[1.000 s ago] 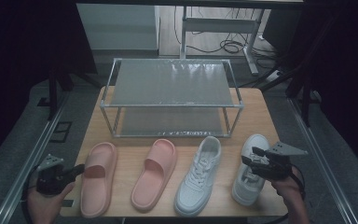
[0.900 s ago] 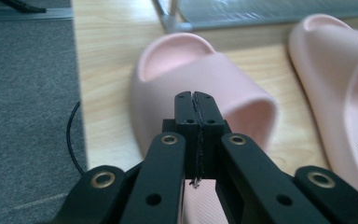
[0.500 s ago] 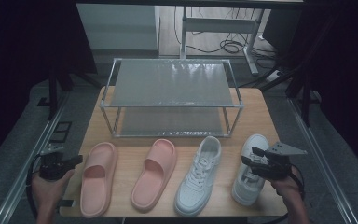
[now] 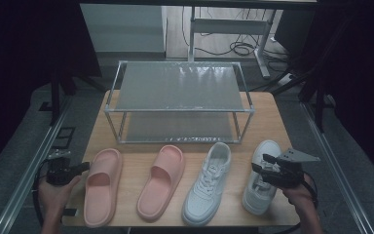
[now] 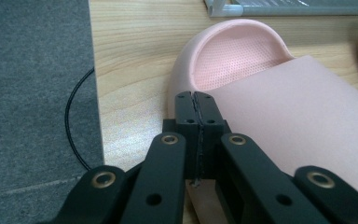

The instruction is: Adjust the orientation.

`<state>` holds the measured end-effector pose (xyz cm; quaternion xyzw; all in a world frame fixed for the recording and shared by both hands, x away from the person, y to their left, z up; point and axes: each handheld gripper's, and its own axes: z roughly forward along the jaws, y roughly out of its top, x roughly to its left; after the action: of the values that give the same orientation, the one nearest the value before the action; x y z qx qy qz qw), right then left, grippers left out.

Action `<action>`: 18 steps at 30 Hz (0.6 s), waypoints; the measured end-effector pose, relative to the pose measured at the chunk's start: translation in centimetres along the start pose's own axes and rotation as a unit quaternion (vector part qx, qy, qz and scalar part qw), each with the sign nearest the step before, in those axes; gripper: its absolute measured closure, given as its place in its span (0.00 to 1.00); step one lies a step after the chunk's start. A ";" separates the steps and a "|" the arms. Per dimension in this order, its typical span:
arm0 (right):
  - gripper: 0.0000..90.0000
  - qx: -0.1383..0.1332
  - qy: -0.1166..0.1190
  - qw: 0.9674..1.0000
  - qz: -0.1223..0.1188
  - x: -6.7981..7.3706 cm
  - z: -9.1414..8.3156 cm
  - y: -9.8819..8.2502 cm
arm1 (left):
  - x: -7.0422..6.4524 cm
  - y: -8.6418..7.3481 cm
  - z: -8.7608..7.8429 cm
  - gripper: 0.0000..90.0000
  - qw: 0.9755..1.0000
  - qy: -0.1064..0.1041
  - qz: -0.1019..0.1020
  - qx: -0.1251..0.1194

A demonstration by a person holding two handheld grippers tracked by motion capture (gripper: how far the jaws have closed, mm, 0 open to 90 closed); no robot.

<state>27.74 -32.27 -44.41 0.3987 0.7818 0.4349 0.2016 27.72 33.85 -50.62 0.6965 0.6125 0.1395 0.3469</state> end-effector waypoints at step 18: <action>0.45 0.002 0.000 1.000 -0.001 0.0 0.1 0.0 | -1.8 1.0 1.5 1.00 1.000 -0.016 0.017 0.005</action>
<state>27.79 -32.21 -44.50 0.3981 0.7830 0.4336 0.2011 28.99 31.64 -50.66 0.7111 0.5951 0.1309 0.3508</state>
